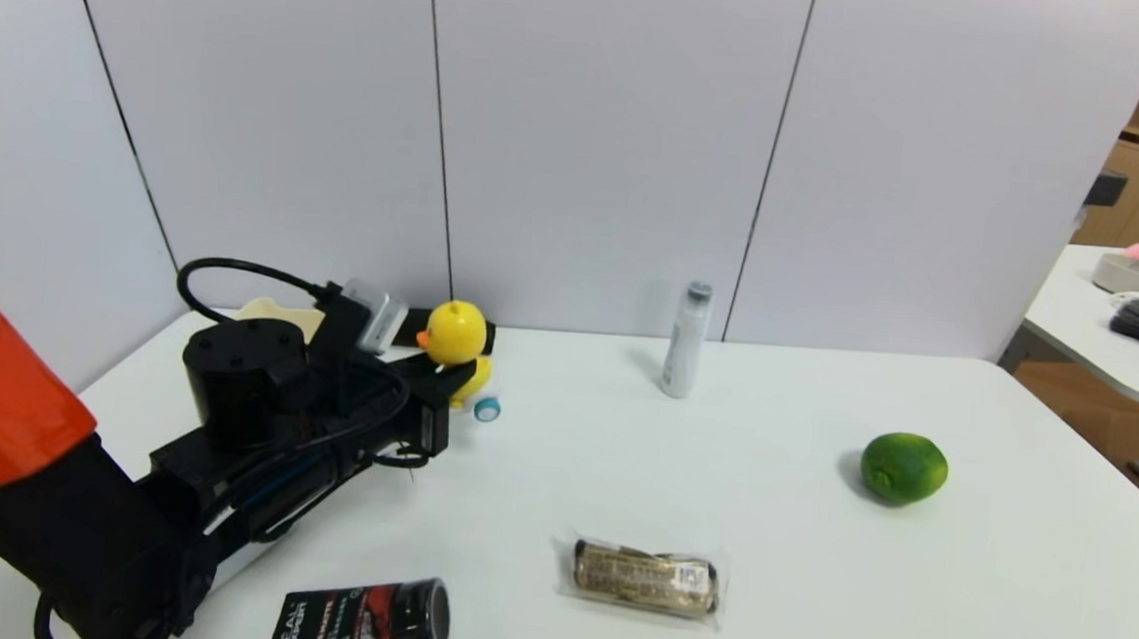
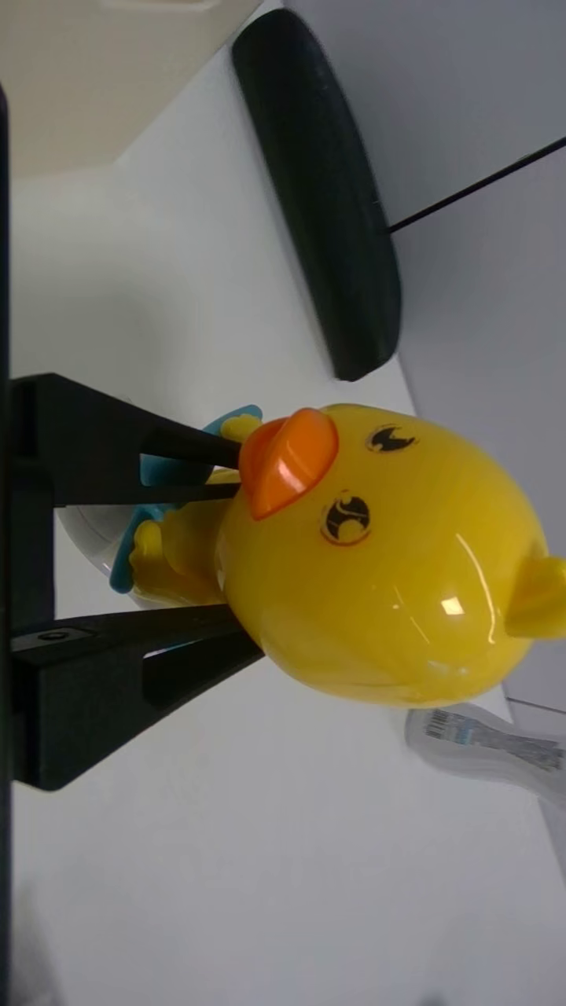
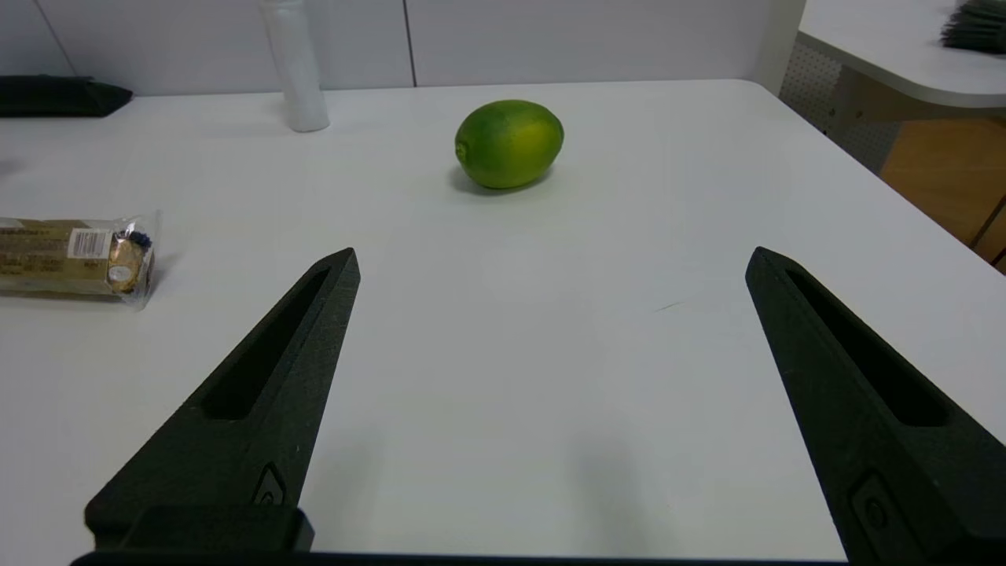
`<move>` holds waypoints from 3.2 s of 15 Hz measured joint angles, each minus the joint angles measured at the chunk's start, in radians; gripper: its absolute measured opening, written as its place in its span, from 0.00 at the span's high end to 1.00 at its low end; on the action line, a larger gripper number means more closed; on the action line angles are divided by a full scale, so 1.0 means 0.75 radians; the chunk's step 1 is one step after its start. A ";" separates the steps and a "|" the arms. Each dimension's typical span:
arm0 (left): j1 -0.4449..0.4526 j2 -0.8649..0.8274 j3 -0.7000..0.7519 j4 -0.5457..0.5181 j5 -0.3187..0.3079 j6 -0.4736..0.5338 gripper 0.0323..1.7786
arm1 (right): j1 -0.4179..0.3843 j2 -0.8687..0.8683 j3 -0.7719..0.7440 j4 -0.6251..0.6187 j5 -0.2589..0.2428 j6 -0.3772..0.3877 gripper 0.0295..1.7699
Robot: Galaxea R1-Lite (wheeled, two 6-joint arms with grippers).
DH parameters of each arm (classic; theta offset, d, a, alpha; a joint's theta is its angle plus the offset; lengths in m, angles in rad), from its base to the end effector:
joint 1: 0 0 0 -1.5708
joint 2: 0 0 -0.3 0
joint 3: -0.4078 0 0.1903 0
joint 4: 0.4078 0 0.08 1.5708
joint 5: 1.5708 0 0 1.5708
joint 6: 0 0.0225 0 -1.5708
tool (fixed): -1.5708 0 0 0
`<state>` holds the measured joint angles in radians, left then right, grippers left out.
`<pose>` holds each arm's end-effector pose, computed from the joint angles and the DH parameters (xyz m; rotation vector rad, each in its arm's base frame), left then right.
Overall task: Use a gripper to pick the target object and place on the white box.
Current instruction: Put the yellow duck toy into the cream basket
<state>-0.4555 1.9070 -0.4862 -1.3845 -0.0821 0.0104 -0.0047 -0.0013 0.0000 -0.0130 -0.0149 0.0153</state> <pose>0.2704 -0.1345 0.1180 0.0170 0.0333 -0.5377 -0.0229 -0.0002 0.0768 0.0154 -0.0144 -0.0195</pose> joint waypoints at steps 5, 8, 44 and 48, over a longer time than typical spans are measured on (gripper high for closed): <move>0.004 -0.156 -0.283 0.223 -0.003 0.010 0.80 | 0.000 0.000 0.000 0.000 -0.001 0.000 0.04; 0.068 -0.275 -0.400 0.471 -0.003 0.070 0.80 | 0.000 0.000 0.000 -0.001 -0.001 0.001 0.04; 0.513 -0.157 -0.281 0.512 -0.010 0.100 0.80 | 0.001 0.000 0.000 -0.001 0.000 -0.001 0.04; 0.500 -0.148 -0.281 0.510 -0.010 0.101 0.80 | 0.001 0.000 0.000 0.000 -0.001 -0.001 0.04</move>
<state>-0.0806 1.7962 -0.6966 -1.0021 -0.0898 0.0864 -0.0043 -0.0013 0.0000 -0.0130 -0.0153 0.0149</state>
